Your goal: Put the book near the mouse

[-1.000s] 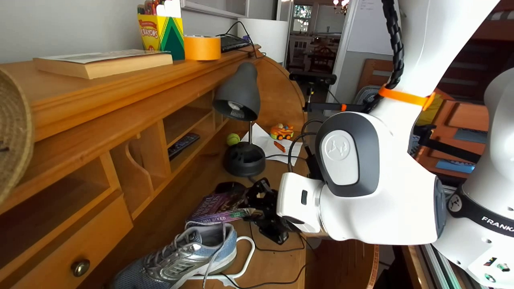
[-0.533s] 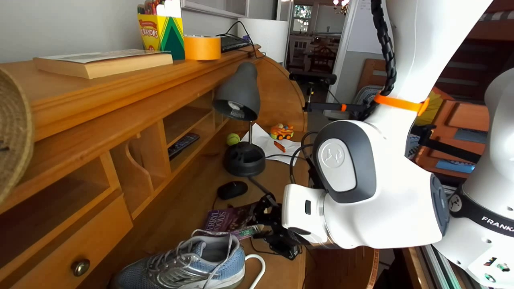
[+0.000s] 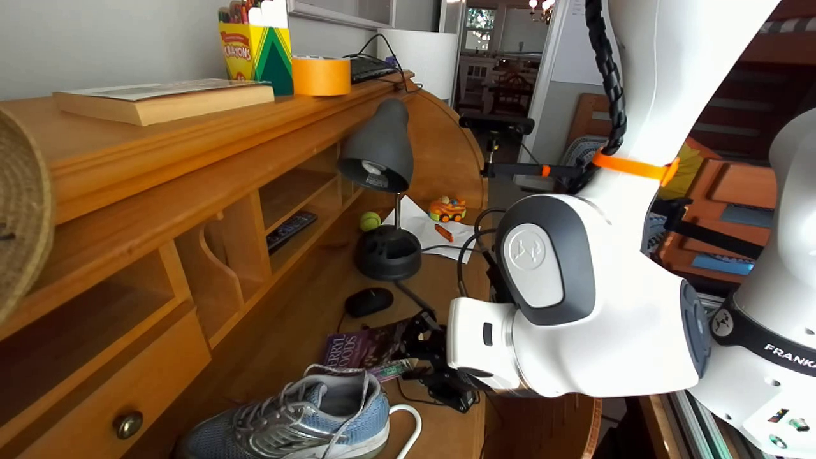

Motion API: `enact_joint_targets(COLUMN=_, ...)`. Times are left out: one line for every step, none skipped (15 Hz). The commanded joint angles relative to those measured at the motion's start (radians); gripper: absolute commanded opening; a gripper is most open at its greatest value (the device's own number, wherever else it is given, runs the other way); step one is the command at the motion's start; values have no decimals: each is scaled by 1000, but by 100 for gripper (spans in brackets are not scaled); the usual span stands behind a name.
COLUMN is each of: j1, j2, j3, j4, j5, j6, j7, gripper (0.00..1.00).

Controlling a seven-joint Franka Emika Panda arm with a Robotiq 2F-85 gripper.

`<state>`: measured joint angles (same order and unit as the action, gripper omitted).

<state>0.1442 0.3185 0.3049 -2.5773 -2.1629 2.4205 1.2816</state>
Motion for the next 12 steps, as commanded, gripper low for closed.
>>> enact_joint_targets(j1=-2, j2=17, j3=-9, j4=-3, j5=-24, j6=-33, j7=-57, gripper=7)
enact_joint_targets(j1=-2, j2=19, j3=-10, j4=-3, j5=-28, j6=-39, j7=-68, gripper=7)
enact_joint_targets(j1=-1, j2=23, j3=-11, j4=-3, j5=-32, j6=-50, j7=-82, gripper=7)
enact_joint_targets(j1=3, j2=27, j3=-12, j4=-4, j5=-40, j6=-70, j7=-98, gripper=7)
enact_joint_targets(j1=3, j2=33, j3=-13, j4=-3, j5=-45, j6=-81, j7=-113, gripper=7)
enact_joint_targets(j1=3, j2=37, j3=-14, j4=-4, j5=-52, j6=-98, j7=-127, gripper=7)
enact_joint_targets(j1=5, j2=45, j3=-16, j4=-5, j5=-60, j6=-119, j7=-144, gripper=7)
enact_joint_targets(j1=4, j2=50, j3=-17, j4=-6, j5=-66, j6=-136, j7=-157, gripper=7)
enact_joint_targets(j1=4, j2=58, j3=-18, j4=-6, j5=-75, j6=-153, j7=-169, gripper=7)
enact_joint_targets(j1=1, j2=65, j3=-18, j4=-5, j5=-82, j6=-161, j7=-175, gripper=7)
enact_joint_targets(j1=-1, j2=71, j3=-19, j4=-5, j5=-93, j6=-175, j7=-180, gripper=7)
enact_joint_targets(j1=-2, j2=77, j3=-19, j4=-6, j5=-100, j6=-185, j7=-184, gripper=7)
